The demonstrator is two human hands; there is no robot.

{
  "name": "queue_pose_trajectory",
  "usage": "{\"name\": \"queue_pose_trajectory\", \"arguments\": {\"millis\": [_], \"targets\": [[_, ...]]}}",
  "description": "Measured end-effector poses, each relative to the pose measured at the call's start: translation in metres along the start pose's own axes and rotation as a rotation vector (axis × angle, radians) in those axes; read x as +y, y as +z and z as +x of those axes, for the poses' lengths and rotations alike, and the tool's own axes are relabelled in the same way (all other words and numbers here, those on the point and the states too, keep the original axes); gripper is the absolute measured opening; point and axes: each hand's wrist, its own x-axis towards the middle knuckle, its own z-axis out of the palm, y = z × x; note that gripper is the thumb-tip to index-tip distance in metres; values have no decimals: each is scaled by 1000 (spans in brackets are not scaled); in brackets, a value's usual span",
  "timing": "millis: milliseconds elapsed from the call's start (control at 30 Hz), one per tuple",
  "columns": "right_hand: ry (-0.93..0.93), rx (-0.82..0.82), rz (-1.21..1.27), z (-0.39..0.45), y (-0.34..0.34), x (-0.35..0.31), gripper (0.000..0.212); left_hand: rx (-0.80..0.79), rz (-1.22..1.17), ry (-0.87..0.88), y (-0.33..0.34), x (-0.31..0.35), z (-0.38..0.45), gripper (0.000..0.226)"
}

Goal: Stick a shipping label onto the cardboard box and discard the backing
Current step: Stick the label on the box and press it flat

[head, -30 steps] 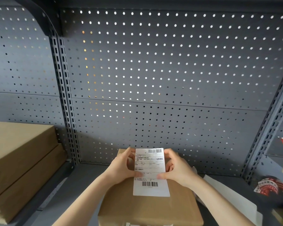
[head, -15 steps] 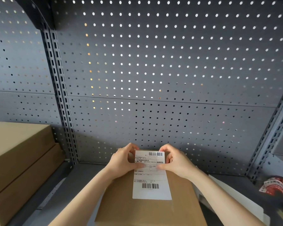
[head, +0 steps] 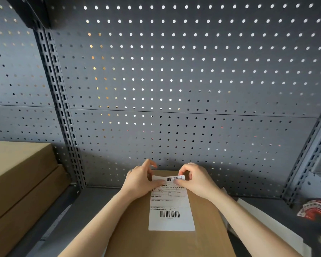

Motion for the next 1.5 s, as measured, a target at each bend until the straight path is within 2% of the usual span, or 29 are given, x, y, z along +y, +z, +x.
{"name": "queue_pose_trajectory", "arguments": {"millis": [300,700,1100,1300,1400,1500], "targets": [[31,88,-25,3,8,-1,24,83,111,6,5,2,2,41],[22,158,-76,3,14,5,19,159,145,47,13,-6,3,23],[18,219,-148,1,15,8,19,207,208,-87,11,-2,0,15],[101,364,-345,-2,10,2,15,227,277,-209,3,5,-4,19],[177,339,-483,-7,8,-10,39,212,309,-256,3,14,-7,26],[260,270,-564,-13,13,-24,64,114,309,-387,6,28,-11,55]]}}
